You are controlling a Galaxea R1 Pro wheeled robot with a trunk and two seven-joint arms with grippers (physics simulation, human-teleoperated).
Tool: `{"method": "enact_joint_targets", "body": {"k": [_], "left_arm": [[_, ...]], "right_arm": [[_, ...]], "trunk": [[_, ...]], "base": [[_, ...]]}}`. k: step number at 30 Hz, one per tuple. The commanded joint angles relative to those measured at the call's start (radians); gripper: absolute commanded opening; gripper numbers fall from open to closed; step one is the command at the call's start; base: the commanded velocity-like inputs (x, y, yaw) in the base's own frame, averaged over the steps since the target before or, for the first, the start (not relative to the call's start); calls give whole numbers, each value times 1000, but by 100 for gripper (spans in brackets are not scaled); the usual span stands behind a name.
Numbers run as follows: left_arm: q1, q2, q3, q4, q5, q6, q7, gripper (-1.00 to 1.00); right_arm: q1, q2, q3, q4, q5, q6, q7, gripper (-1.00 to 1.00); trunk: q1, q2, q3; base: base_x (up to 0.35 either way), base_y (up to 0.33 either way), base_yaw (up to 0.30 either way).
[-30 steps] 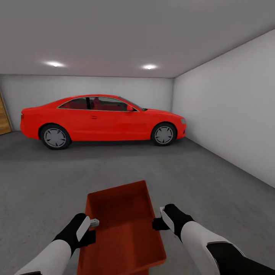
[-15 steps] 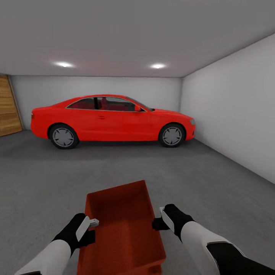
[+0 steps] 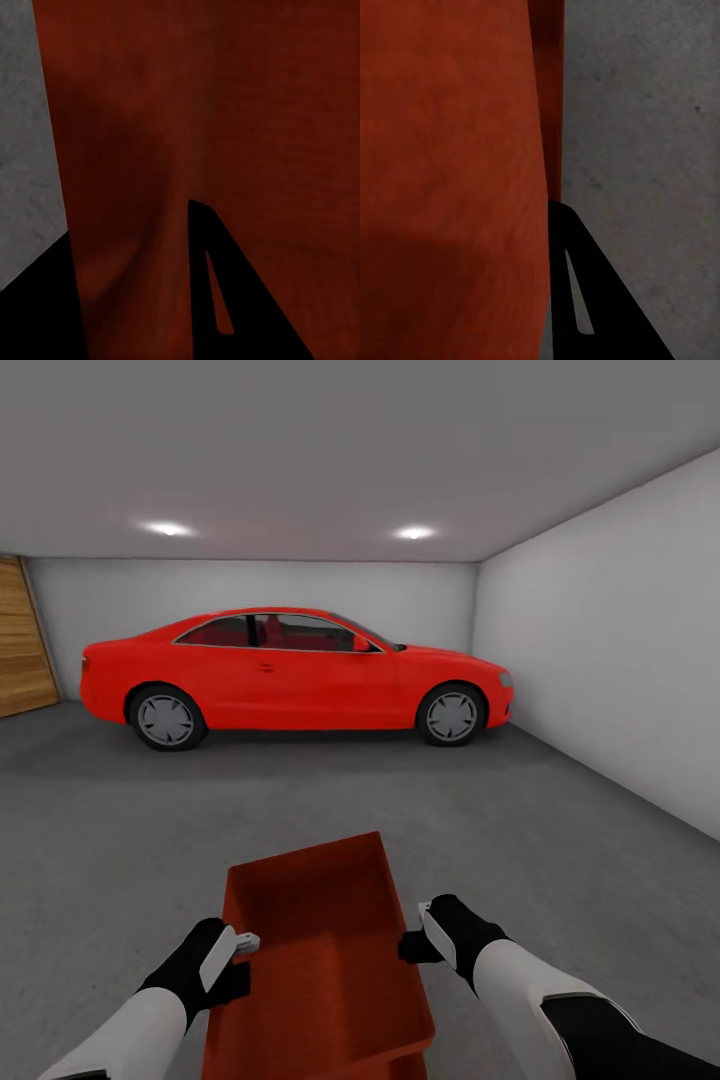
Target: Move the two storage containers from the living room to the garage. In the garage, place one container on the floor and stack the other container on top of it (either order is fine).
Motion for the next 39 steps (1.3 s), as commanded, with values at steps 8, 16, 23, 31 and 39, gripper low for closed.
{"method": "enact_joint_targets", "body": {"k": [8, 16, 23, 31, 39], "left_arm": [[-1, -1, 7, -2, 55, -8, 8, -100], [-1, -1, 6, -2, 55, -8, 8, -100], [-1, -1, 6, -2, 55, -8, 8, -100], [-1, -3, 4, -2, 55, -8, 9, -100], [-1, -4, 4, -1, 55, -8, 9, -100]], "right_arm": [[0, 0, 5, 0, 16, 7, -4, -100], [0, 0, 5, 0, 16, 7, -4, -100], [0, 0, 5, 0, 16, 7, -4, -100], [0, 0, 5, 0, 15, 7, -4, -100], [0, 0, 5, 1, 15, 7, -3, -100]], "trunk": [[0, -1, -1], [0, -1, -1], [0, -1, -1], [15, -29, -14], [46, -85, -39]], "base": [[33, 0, 0], [128, 8, 0], [3, 0, 0], [0, 0, 0], [0, 0, 0]]}}
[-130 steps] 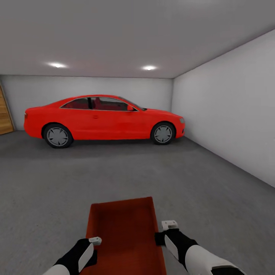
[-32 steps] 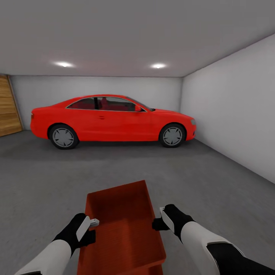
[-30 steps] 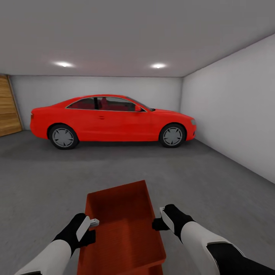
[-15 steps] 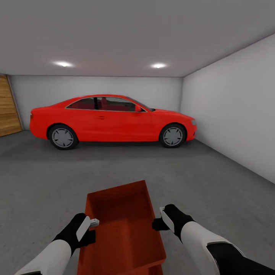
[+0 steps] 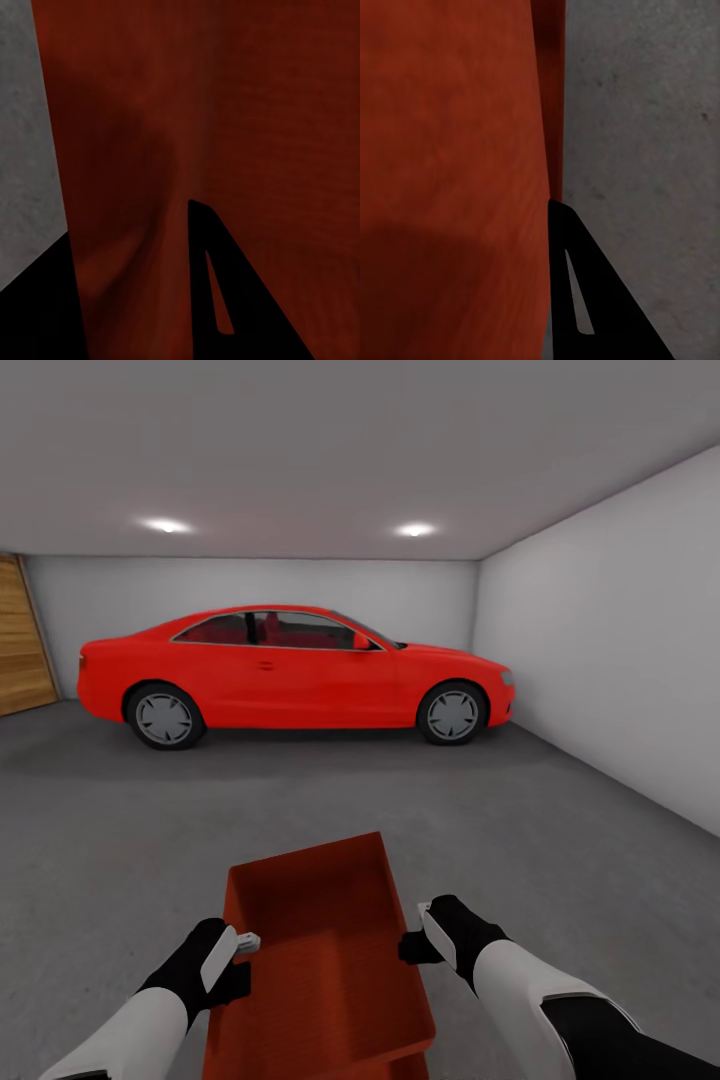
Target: Move the two storage containers from the living room to the garage. In the garage, place one container on the floor and stack the other container on top of it (either order is fine).
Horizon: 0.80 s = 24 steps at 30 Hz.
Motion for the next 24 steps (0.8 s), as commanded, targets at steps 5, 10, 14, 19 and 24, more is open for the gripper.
{"method": "enact_joint_targets", "body": {"k": [5, 10, 14, 19, 24], "left_arm": [[-1, -1, 3, -2, 61, -9, 8, -100], [-1, 0, 3, -1, 61, -9, 8, -100], [-1, -1, 3, -1, 61, -9, 8, -100], [-1, 0, 4, -1, 61, -9, 8, -100], [-1, 0, 4, -1, 61, -9, 8, -100]], "right_arm": [[0, 0, 5, -1, 18, 6, -4, -100], [0, 0, 5, -1, 18, 6, -4, -100], [0, 0, 5, -1, 18, 6, -4, -100], [0, 0, 5, -1, 18, 6, -4, -100], [0, 0, 5, -1, 18, 6, -4, -100]], "trunk": [[19, -36, -17], [38, -71, -32], [54, -99, -45], [73, -134, -61], [92, -169, -76]], "base": [[0, 0, 0], [0, 0, 0], [0, 0, 0], [0, 0, 0], [0, 0, 0]]}}
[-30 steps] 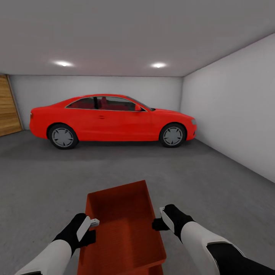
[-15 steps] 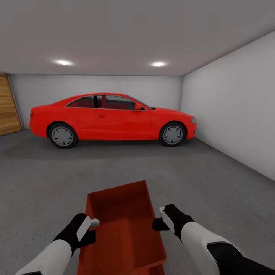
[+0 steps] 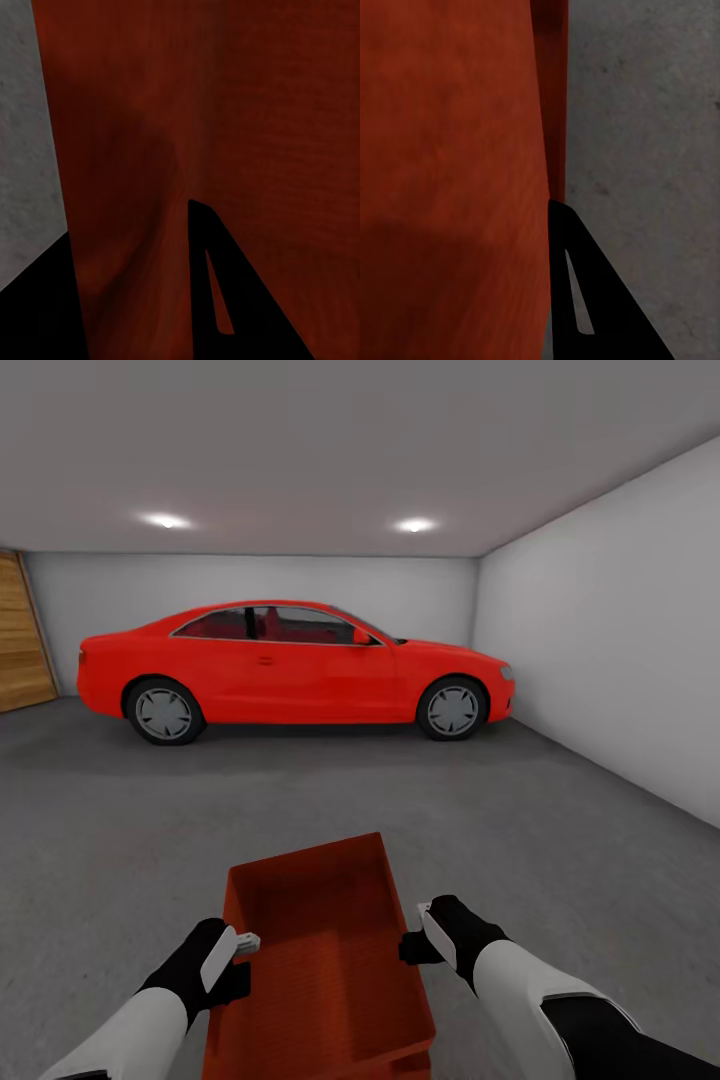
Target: Move the two storage containers from the living room to the garage. In the garage, place one container on the floor and stack the other container on top of it (either order is fine).
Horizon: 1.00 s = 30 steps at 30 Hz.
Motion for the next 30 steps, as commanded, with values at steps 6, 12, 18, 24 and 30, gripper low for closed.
{"method": "enact_joint_targets", "body": {"k": [6, 12, 18, 24, 30], "left_arm": [[-1, -1, 5, -1, 61, -9, 8, -100], [-1, -1, 4, -2, 61, -9, 8, -100], [-1, -1, 3, -2, 61, -9, 8, -100], [-1, -1, 3, -2, 61, -9, 9, -100], [-1, -1, 3, -2, 59, -9, 10, -100]], "right_arm": [[0, 0, 6, -1, 17, 7, -3, -100], [0, 0, 6, -1, 18, 7, -4, -100], [0, 0, 6, -2, 18, 7, -3, -100], [0, 0, 6, -1, 18, 6, -3, -100], [0, 0, 5, -1, 17, 5, -3, -100]], "trunk": [[23, -43, -20], [46, -85, -39], [50, -92, -42], [50, -92, -42], [50, -92, -42]], "base": [[0, 0, 0], [0, 0, 0], [0, 0, 0], [0, 0, 0], [0, 0, 0]]}}
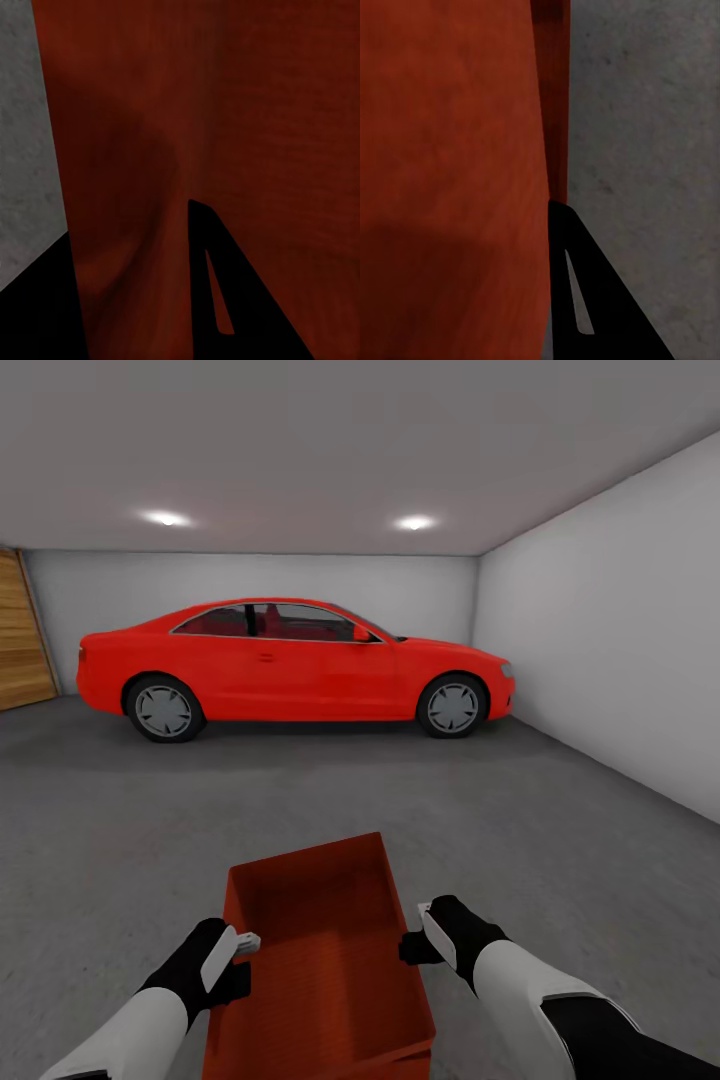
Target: Move the two storage containers from the living room to the garage. In the garage, place one container on the floor and stack the other container on top of it (either order is fine).
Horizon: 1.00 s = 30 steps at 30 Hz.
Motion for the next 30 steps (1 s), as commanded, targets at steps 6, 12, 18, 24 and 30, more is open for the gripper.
{"method": "enact_joint_targets", "body": {"k": [6, 12, 18, 24, 30], "left_arm": [[-1, -3, 3, -1, 56, -8, 9, -100], [-1, -6, 0, 0, 52, -9, 9, -100], [-1, -8, -1, 0, 53, -10, 9, -100], [0, -7, -1, 1, 54, -10, 9, -100], [0, -8, -1, 1, 55, -10, 8, -100]], "right_arm": [[1, -2, 4, -1, 12, 5, -1, -100], [1, -4, 2, -1, 11, 5, 3, -100], [1, -4, 2, -1, 11, 5, 3, -100], [1, -3, 2, -1, 11, 5, 0, -100], [1, -1, 2, -1, 10, 5, -2, -100]], "trunk": [[0, -1, -1], [0, -1, -1], [0, -1, -1], [0, -1, -1], [0, -1, -1]], "base": [[0, 0, 0], [0, 0, 0], [0, 0, 0], [0, 0, 0], [0, 0, -9]]}}
